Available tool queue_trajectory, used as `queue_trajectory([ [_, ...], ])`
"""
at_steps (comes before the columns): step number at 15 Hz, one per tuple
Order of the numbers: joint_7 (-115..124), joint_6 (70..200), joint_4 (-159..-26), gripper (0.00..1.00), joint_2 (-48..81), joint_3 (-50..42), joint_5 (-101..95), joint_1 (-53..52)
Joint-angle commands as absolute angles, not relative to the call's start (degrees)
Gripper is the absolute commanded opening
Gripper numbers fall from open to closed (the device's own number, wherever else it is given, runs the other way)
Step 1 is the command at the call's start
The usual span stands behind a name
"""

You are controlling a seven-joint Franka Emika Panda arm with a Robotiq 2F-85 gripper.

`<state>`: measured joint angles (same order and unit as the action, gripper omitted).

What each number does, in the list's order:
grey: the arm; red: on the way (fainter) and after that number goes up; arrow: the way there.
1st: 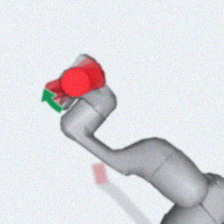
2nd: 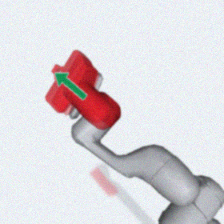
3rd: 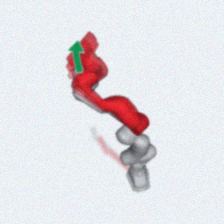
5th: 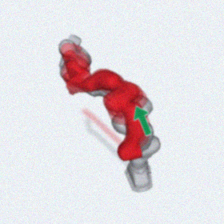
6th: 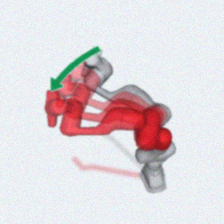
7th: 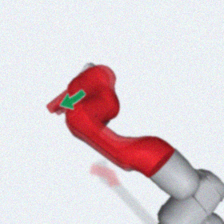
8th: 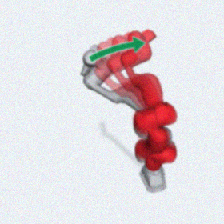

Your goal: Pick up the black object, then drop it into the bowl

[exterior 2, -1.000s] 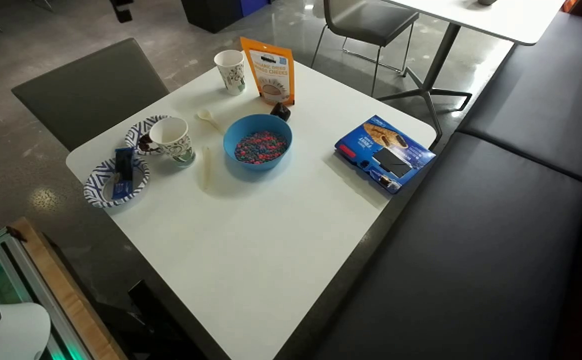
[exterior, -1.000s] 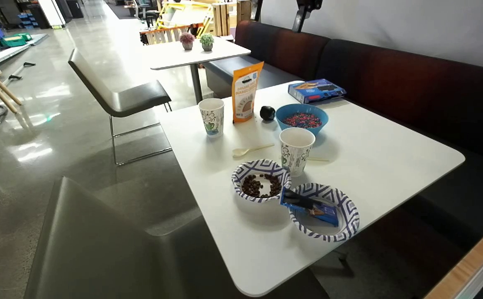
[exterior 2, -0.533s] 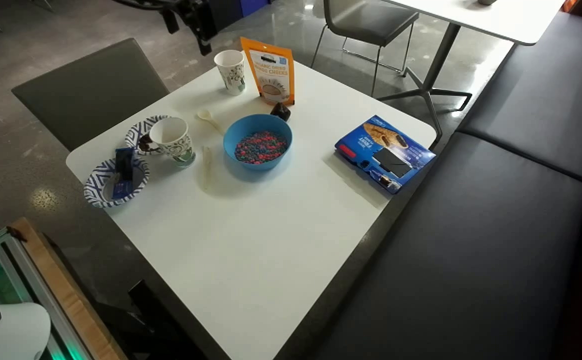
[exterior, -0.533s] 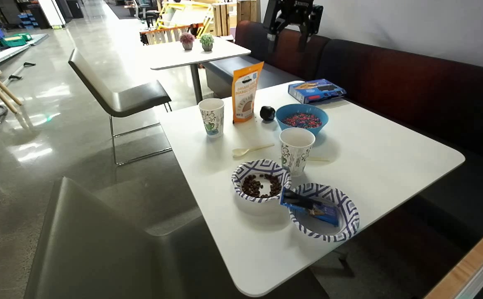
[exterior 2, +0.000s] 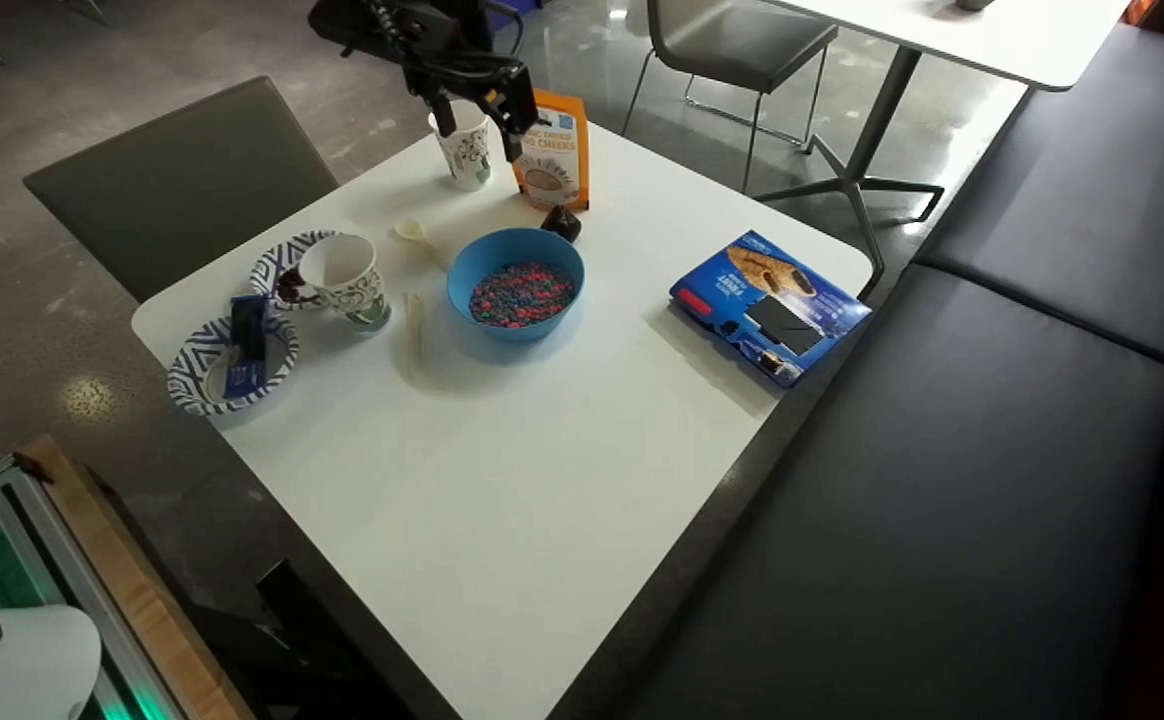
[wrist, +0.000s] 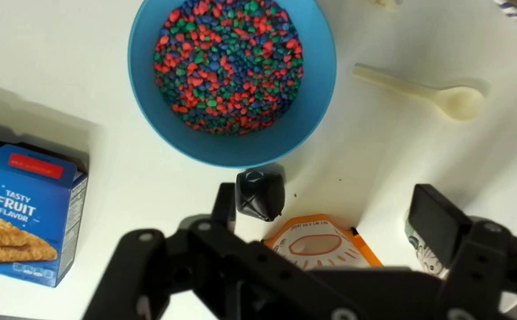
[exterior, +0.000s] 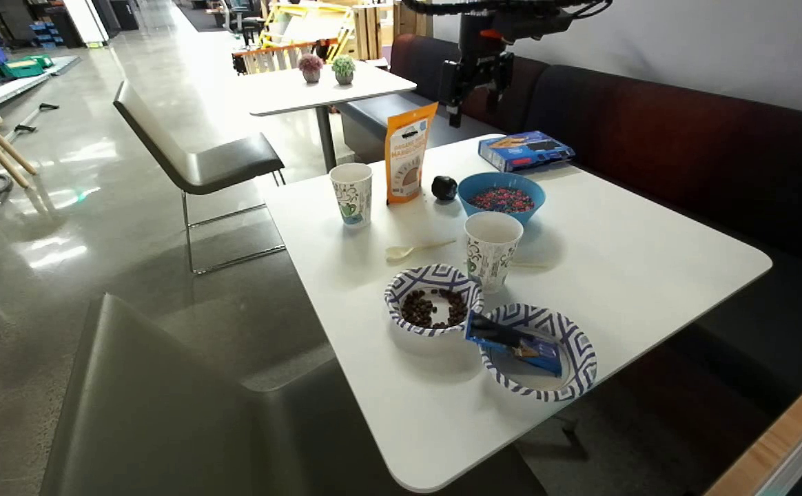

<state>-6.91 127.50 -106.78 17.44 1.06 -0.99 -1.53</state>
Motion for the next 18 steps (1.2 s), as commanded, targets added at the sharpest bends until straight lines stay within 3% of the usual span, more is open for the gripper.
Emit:
queue_trajectory([
  [1, -7.6, 129.0, -100.3, 1.00, 24.3, 1.3, -2.9, -1.5],
  [18, -10.8, 130.6, -95.1, 1.00, 31.6, 2.7, -0.9, 0.1],
])
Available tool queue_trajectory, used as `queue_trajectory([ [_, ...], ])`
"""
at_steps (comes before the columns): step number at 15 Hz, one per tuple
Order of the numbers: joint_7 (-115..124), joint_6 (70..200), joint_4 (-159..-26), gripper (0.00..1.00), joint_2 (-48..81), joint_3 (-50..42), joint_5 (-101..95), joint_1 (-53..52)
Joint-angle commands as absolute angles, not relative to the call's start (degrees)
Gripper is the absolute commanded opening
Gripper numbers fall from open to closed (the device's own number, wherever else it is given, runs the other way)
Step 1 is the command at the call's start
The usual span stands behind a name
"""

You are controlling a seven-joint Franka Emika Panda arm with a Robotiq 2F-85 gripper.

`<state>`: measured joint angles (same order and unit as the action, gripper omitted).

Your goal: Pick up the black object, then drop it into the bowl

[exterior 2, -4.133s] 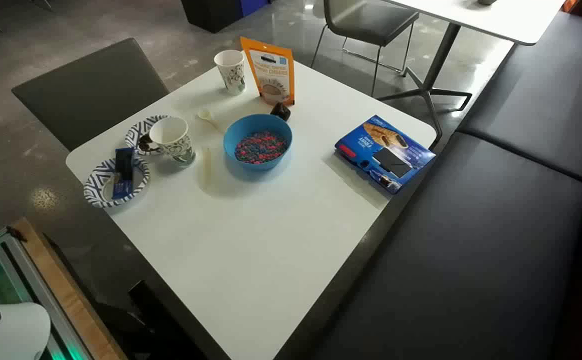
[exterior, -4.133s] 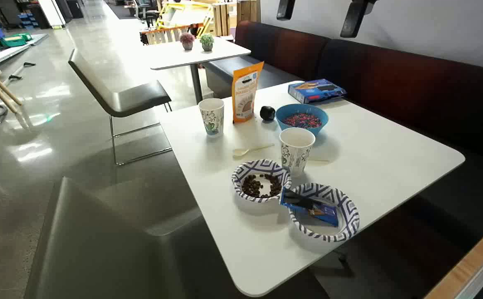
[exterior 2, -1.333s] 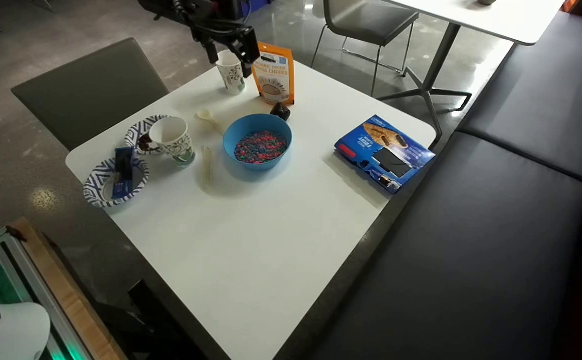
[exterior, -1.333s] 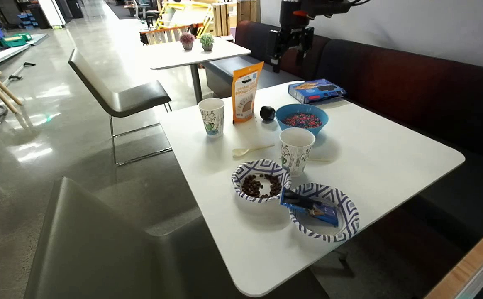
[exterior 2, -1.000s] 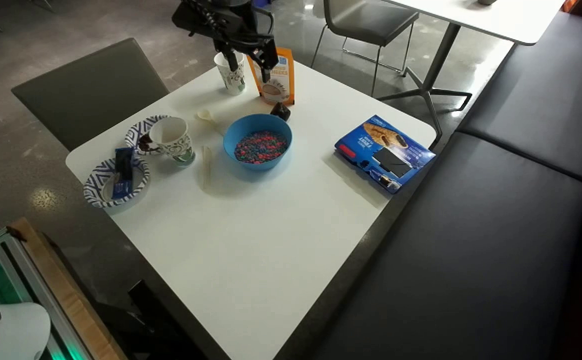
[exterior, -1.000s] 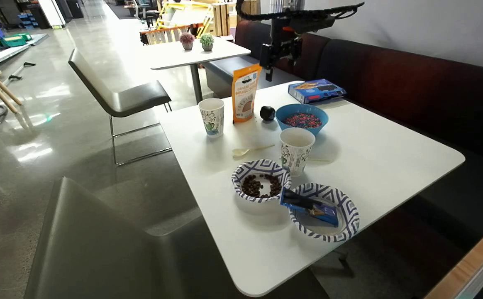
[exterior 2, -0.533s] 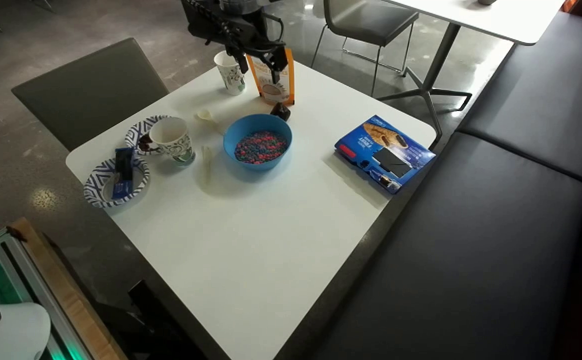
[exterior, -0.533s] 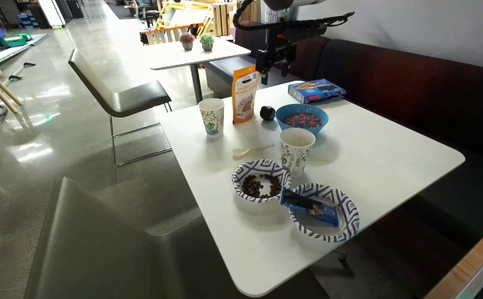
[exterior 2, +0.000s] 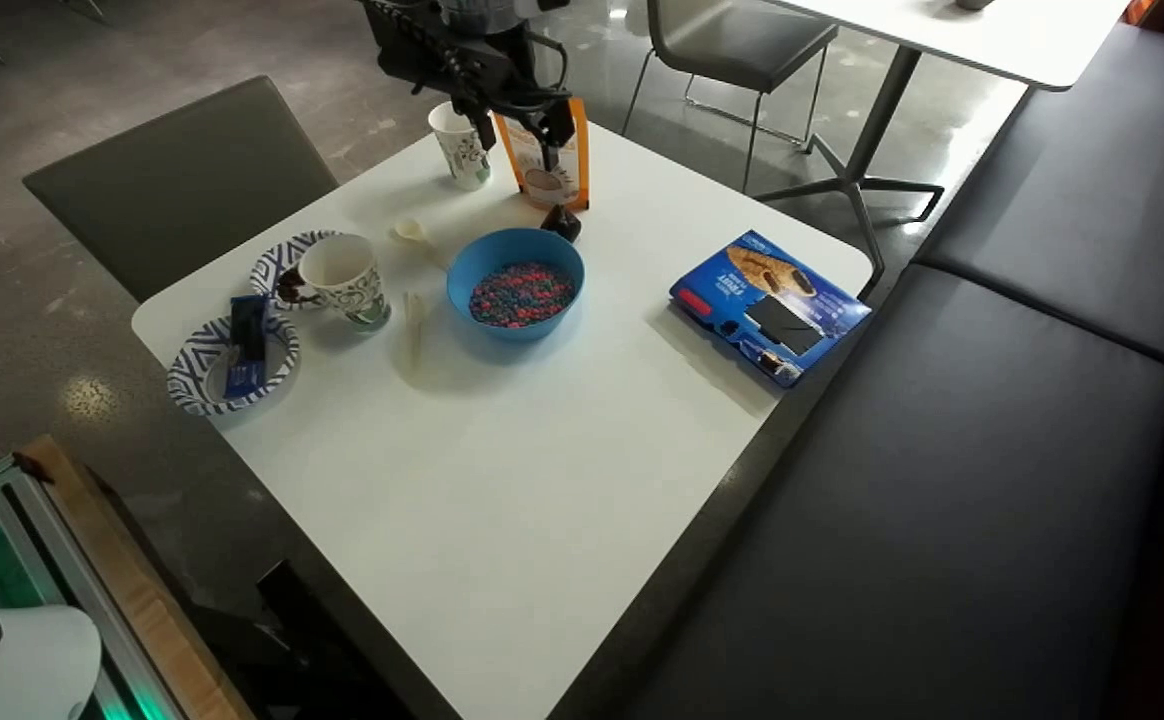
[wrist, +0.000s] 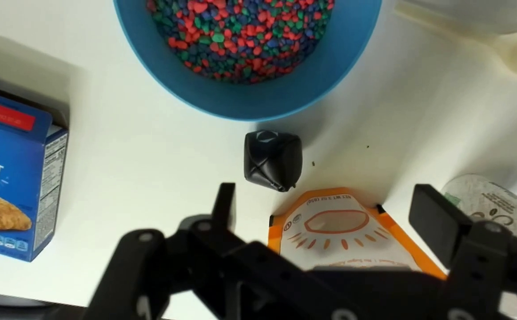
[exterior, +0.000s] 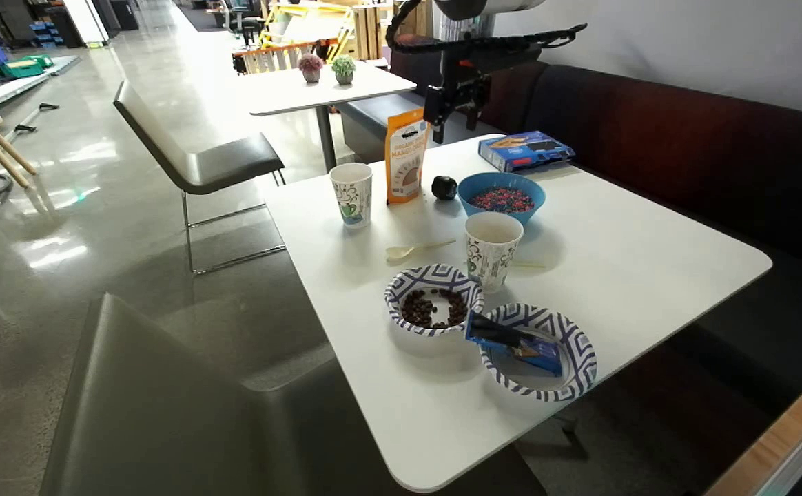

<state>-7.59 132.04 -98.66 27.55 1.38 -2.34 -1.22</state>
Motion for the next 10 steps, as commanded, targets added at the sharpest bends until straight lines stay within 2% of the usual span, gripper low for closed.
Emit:
queue_trajectory([
  [1, -11.7, 130.6, -94.4, 1.00, 32.8, 3.0, -0.9, 0.4],
  [10, -15.0, 132.3, -83.2, 1.00, 46.1, 2.4, -3.3, 0.9],
])
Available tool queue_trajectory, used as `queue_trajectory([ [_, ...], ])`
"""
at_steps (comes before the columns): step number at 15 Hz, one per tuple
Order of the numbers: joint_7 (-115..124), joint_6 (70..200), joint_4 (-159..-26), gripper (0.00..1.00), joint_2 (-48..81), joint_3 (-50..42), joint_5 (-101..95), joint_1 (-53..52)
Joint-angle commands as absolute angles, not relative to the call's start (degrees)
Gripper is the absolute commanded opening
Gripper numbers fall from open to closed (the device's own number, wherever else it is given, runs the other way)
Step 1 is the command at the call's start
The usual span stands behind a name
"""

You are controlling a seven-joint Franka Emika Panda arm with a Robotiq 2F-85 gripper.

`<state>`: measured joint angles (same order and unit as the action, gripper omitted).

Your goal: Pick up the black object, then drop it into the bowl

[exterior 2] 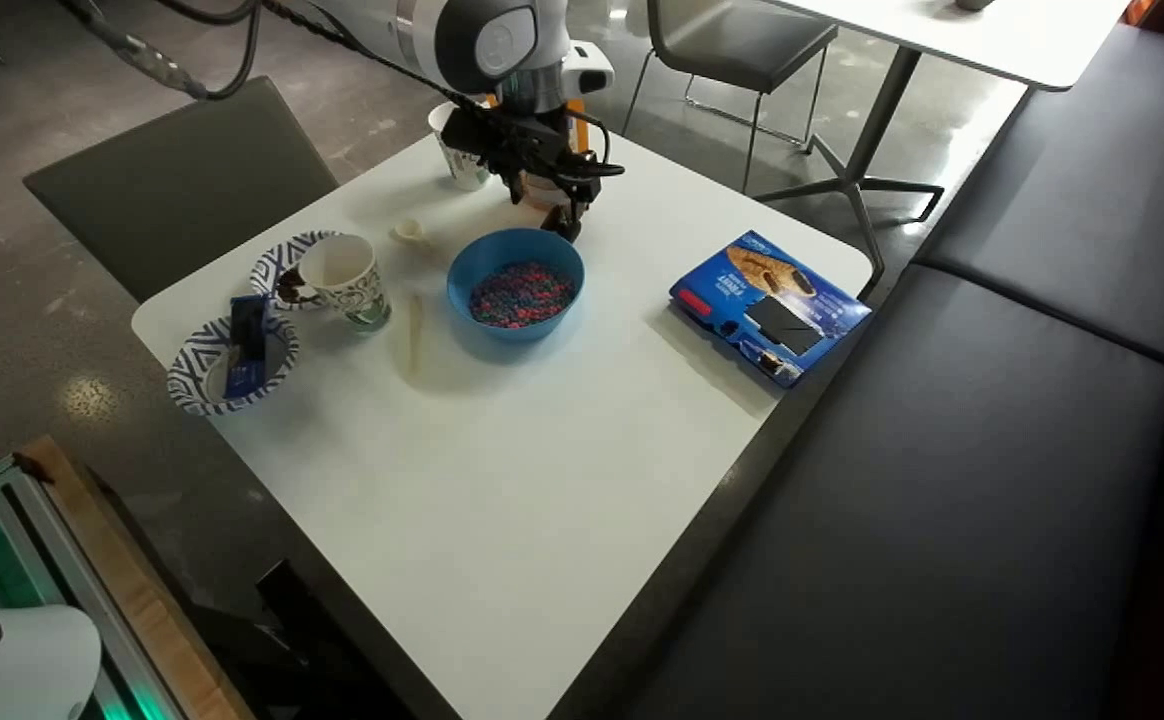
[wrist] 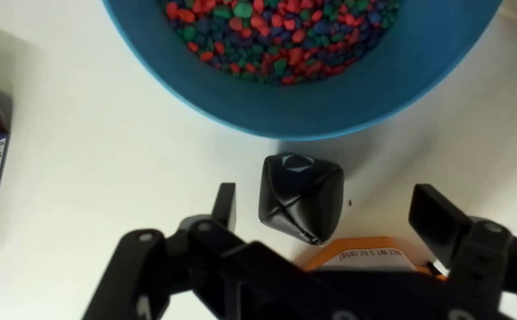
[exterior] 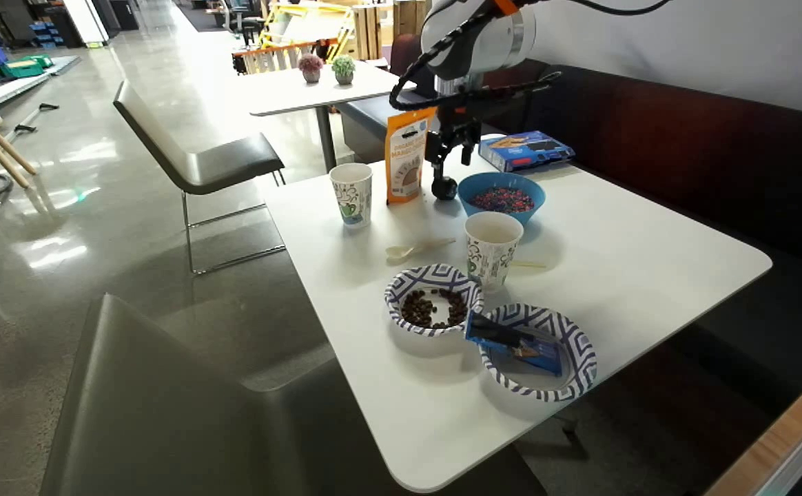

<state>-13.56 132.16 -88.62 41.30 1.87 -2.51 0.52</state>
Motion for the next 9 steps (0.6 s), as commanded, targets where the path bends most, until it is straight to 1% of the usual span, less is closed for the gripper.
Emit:
queue_trajectory([
  [1, -15.5, 132.6, -82.0, 1.00, 47.2, 2.5, -3.3, 1.0],
  [2, -15.6, 132.1, -80.8, 0.81, 48.3, 2.5, -3.3, 1.0],
  [5, -16.0, 131.8, -77.9, 0.58, 50.7, 2.4, -3.5, 0.9],
  [7, -15.6, 130.6, -76.7, 0.40, 51.4, 2.3, -3.4, 0.8],
  [9, -15.0, 129.9, -76.6, 0.27, 51.2, 2.0, -3.6, 0.6],
])
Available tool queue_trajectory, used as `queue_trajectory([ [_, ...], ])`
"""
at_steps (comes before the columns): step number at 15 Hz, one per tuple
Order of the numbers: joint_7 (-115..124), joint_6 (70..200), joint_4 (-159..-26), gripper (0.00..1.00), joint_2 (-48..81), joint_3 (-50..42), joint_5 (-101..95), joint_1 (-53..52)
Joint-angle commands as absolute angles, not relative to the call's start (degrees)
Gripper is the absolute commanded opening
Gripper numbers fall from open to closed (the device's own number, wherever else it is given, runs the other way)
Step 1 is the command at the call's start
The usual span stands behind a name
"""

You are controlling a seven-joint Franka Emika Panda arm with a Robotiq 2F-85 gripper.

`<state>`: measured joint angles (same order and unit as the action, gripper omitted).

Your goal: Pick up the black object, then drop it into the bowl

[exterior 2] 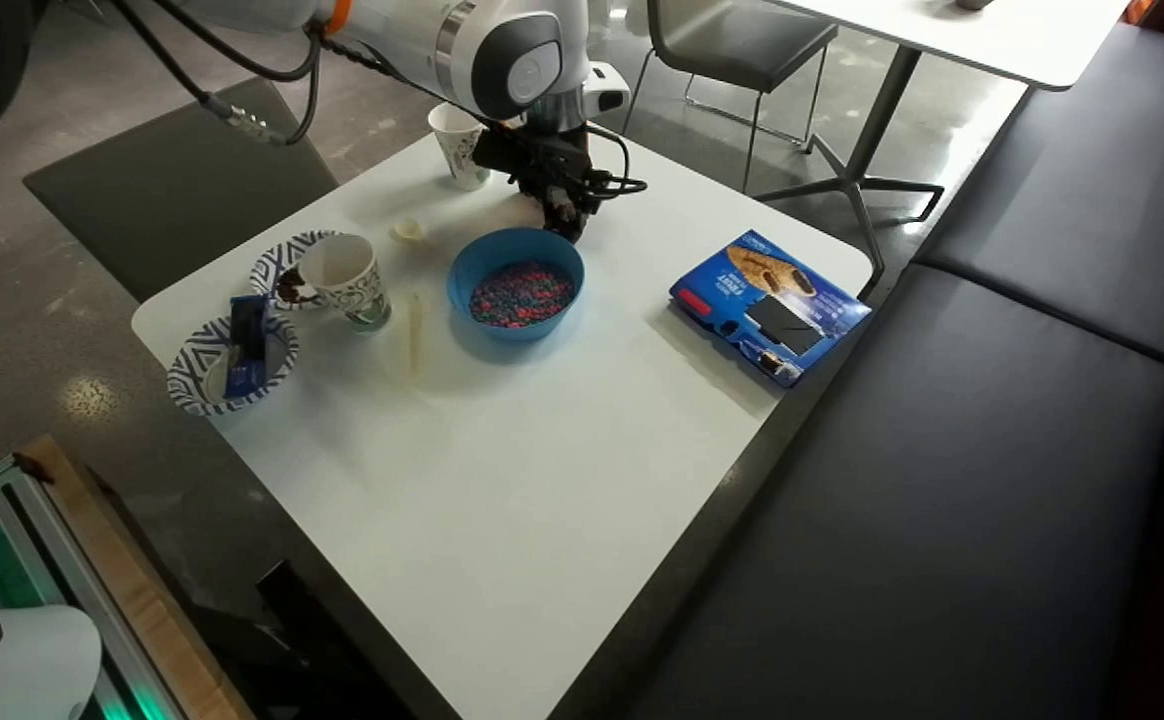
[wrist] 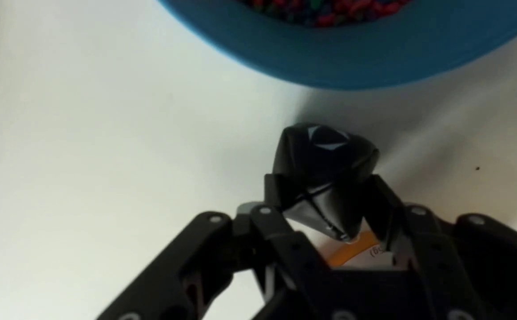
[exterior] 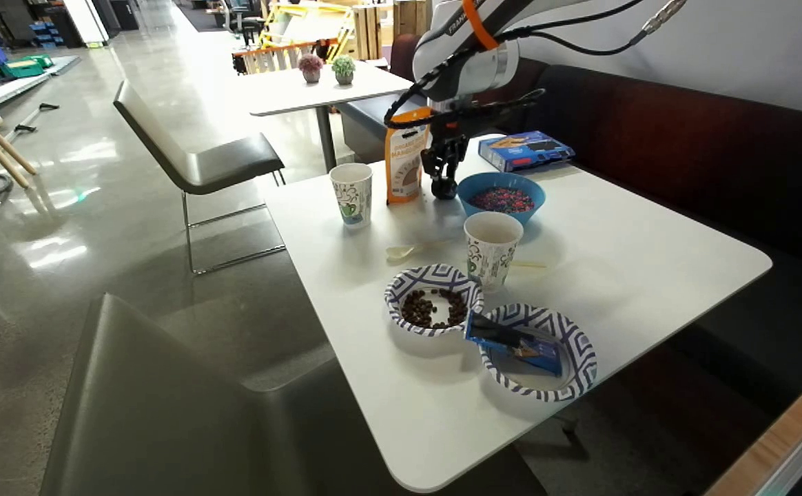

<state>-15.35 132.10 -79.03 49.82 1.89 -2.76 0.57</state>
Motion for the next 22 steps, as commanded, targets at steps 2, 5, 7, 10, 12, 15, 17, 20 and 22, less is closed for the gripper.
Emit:
queue_trajectory([
  [2, -13.5, 128.8, -77.8, 0.14, 49.3, 1.6, -3.5, 0.2],
  [5, -9.9, 126.9, -82.3, 0.08, 44.2, 1.5, -2.5, -0.1],
  [7, -6.9, 126.2, -86.0, 0.08, 39.9, 1.2, -2.4, -0.5],
  [10, 0.4, 127.9, -92.2, 0.08, 33.2, -1.5, -4.9, -2.7],
  [12, 5.6, 126.2, -96.6, 0.08, 28.8, -3.0, -6.4, -4.2],
  [15, 12.2, 123.1, -102.2, 0.08, 23.7, -4.5, -9.0, -5.6],
  [17, 14.0, 120.5, -104.8, 0.08, 22.1, -4.0, -8.4, -5.2],
  [20, 14.6, 119.1, -107.4, 0.08, 21.5, -3.5, -7.4, -4.2],
  [22, 16.4, 120.6, -108.6, 0.57, 21.5, -4.5, -9.6, -4.3],
])
